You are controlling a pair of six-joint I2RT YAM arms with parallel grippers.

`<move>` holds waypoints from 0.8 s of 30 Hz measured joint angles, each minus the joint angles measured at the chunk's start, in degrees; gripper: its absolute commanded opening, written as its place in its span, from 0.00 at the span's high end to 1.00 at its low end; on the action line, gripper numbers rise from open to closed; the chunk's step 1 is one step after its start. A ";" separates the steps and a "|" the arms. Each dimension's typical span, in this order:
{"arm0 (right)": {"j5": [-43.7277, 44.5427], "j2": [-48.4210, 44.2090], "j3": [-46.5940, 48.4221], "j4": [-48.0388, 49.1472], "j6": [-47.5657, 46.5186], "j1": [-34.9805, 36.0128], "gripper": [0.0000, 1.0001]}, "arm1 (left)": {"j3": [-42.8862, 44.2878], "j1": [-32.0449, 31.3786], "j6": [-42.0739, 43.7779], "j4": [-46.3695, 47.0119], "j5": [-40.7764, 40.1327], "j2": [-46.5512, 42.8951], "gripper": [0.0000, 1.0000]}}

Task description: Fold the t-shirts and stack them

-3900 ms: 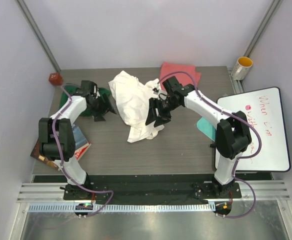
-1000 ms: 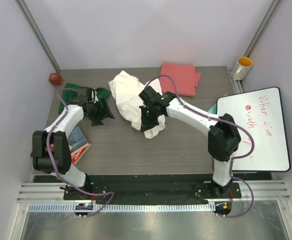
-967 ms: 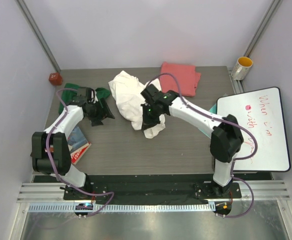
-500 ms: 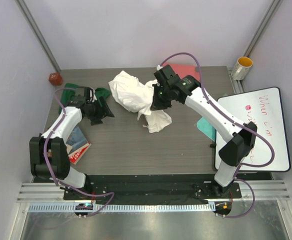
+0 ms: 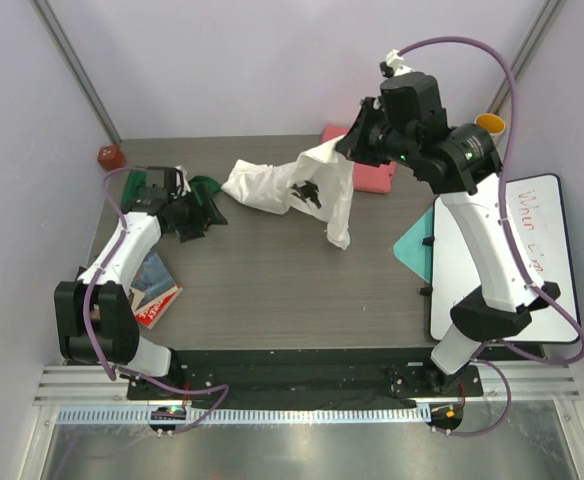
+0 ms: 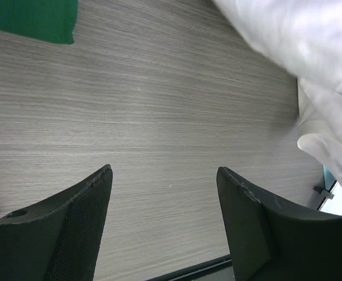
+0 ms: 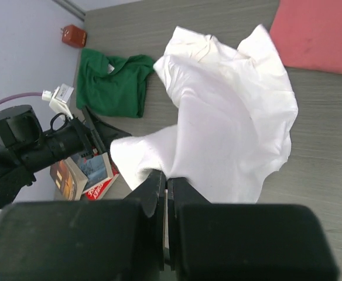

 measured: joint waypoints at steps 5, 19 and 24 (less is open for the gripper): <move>2.64 -4.46 -5.31 -0.70 -0.50 -1.86 0.99 | 0.87 0.00 -0.04 0.02 0.42 0.00 0.27; 6.75 -13.79 -31.58 5.27 0.37 -12.70 0.99 | 3.54 -13.90 0.24 -0.26 -3.26 7.67 0.27; 4.85 -14.21 -35.28 8.61 0.33 -14.25 0.99 | 9.03 -20.09 0.20 -0.48 -4.20 17.09 0.27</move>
